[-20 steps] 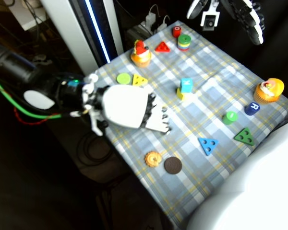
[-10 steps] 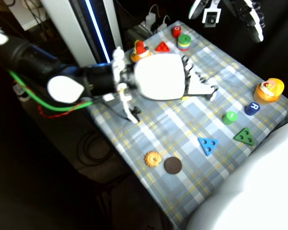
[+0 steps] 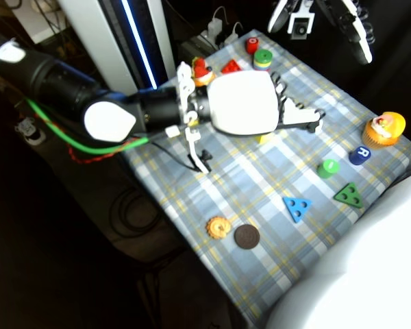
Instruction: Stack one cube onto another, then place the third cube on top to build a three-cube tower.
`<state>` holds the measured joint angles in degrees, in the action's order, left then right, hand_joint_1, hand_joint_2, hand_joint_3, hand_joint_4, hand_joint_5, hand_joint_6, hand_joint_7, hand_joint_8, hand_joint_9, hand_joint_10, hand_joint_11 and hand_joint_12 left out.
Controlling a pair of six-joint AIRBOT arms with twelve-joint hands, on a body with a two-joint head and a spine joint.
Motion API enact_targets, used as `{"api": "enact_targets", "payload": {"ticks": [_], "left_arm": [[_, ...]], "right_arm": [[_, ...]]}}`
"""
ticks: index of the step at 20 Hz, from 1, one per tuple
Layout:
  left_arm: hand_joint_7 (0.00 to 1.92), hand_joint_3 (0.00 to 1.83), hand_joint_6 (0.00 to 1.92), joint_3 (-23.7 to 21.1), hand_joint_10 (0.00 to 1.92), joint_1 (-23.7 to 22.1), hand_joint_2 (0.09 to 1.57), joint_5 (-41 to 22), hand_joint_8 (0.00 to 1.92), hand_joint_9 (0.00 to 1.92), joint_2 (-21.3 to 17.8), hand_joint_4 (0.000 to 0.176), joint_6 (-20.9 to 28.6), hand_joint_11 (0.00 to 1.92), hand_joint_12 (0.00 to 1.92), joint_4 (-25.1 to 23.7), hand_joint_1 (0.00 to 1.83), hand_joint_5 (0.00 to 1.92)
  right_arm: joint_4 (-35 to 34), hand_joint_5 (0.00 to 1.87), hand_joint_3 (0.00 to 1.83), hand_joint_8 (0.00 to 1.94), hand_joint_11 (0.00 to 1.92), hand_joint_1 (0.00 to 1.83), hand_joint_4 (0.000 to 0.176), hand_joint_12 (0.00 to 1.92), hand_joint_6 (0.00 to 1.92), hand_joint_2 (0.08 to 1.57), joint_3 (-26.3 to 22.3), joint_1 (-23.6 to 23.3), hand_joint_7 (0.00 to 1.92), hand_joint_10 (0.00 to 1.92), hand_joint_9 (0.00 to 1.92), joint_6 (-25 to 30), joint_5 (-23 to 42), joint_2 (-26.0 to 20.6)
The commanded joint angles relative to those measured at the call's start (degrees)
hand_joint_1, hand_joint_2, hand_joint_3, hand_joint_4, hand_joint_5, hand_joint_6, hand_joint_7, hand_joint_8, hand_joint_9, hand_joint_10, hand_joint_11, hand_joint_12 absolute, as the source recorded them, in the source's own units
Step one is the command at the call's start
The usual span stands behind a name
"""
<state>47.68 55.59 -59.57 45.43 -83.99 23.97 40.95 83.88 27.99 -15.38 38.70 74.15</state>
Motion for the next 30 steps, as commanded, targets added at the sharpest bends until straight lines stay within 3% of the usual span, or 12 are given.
{"api": "enact_targets", "payload": {"ticks": [1,3,4,6,7,12,14,21,23,27,29,30], "left_arm": [[0.00,0.00,0.00,-0.1,0.00,-0.5,0.79,-6.7,0.00,0.00,-0.3,0.163,0.5,0.00,0.00,-1.2,0.77,0.01],[0.01,0.00,0.00,-0.1,0.00,-0.5,0.79,-6.6,0.01,0.01,-0.2,0.158,0.5,0.00,0.00,-1.2,0.77,0.01],[0.01,0.00,0.00,-0.1,0.00,-0.5,0.79,-6.6,0.00,0.00,-0.3,0.172,0.5,0.00,0.00,-1.2,0.77,0.02],[0.00,0.00,0.00,-0.1,0.00,-0.5,0.79,-6.7,0.00,0.00,-0.3,0.176,0.5,0.00,0.00,-1.2,0.76,0.01],[0.00,0.00,0.00,-0.1,0.00,-0.5,0.79,-6.7,0.00,0.00,-0.3,0.165,0.5,0.00,0.00,-1.2,0.78,0.01],[0.02,0.00,0.00,-0.1,0.00,-0.6,0.79,-6.7,0.00,0.01,-0.3,0.174,0.5,0.00,0.00,-1.2,0.76,0.02],[0.01,0.00,0.00,-0.1,0.00,-0.6,0.79,-6.7,0.00,0.00,-0.2,0.176,0.5,0.00,0.00,-1.2,0.78,0.02],[0.02,0.00,0.00,-0.1,0.00,-0.7,0.80,-6.8,0.00,0.00,-0.2,0.176,0.5,0.00,0.00,-1.2,0.76,0.02],[0.02,0.00,0.00,-0.1,0.00,-0.7,0.80,-6.8,0.00,0.01,-0.1,0.174,0.5,0.00,0.00,-1.2,0.77,0.03],[0.02,0.00,0.00,0.0,0.00,-0.7,0.80,-6.7,0.00,0.00,-0.1,0.163,0.5,0.00,0.00,-1.2,0.78,0.03],[0.02,0.00,0.00,0.0,0.00,-0.7,0.80,-6.7,0.00,0.00,-0.1,0.171,0.5,0.00,0.00,-1.2,0.76,0.02],[0.01,0.00,0.00,0.0,0.00,-0.7,0.80,-6.7,0.00,0.00,-0.1,0.175,0.5,0.00,0.00,-1.2,0.76,0.02]], "right_arm": [[-1.9,1.08,0.00,0.01,0.00,1.18,0.000,1.07,0.81,1.07,0.2,-1.0,0.84,0.01,0.63,0.3,4.9,0.3],[-1.1,1.07,0.00,0.01,0.00,1.18,0.000,1.00,0.82,1.07,0.3,-1.0,0.86,0.00,0.62,0.7,4.5,0.5],[-0.8,1.08,0.00,0.00,0.00,1.18,0.000,0.95,0.81,1.07,0.3,-1.0,0.83,0.00,0.58,0.8,4.4,0.6],[-0.4,1.10,0.00,0.00,0.00,1.18,0.000,0.85,0.78,1.06,0.2,-1.0,0.82,0.00,0.50,0.9,4.1,0.7],[-0.2,1.11,0.00,0.00,0.00,1.18,0.000,0.91,0.76,1.06,0.2,-1.0,0.84,0.01,0.55,1.0,4.0,0.7],[0.4,1.13,0.00,0.00,0.00,1.19,0.000,1.03,0.72,1.05,0.3,-1.0,0.87,0.02,0.64,1.2,3.2,0.9],[0.4,1.12,0.00,0.00,0.00,1.19,0.000,0.88,0.74,1.05,0.4,-1.0,0.86,0.01,0.58,1.2,3.1,0.9],[0.6,1.09,0.00,0.00,0.02,1.18,0.000,1.16,0.79,1.06,0.5,-1.0,0.84,0.01,0.67,1.2,2.9,1.0],[0.6,1.09,0.00,0.00,0.00,1.16,0.000,1.02,0.79,1.06,0.5,-1.0,0.78,0.00,0.54,1.2,2.9,1.0],[0.7,1.05,0.00,0.00,0.01,1.12,0.000,1.26,0.86,1.08,0.5,-1.0,0.77,0.03,0.65,1.2,2.9,1.0],[0.8,1.04,0.00,0.00,0.00,1.10,0.021,1.24,0.88,1.08,0.4,-1.0,0.72,0.01,0.61,1.2,2.9,1.0],[0.9,0.91,0.00,0.00,0.00,1.09,0.000,1.20,0.35,1.00,0.4,-1.0,0.71,0.01,0.60,1.2,2.9,1.1]]}}
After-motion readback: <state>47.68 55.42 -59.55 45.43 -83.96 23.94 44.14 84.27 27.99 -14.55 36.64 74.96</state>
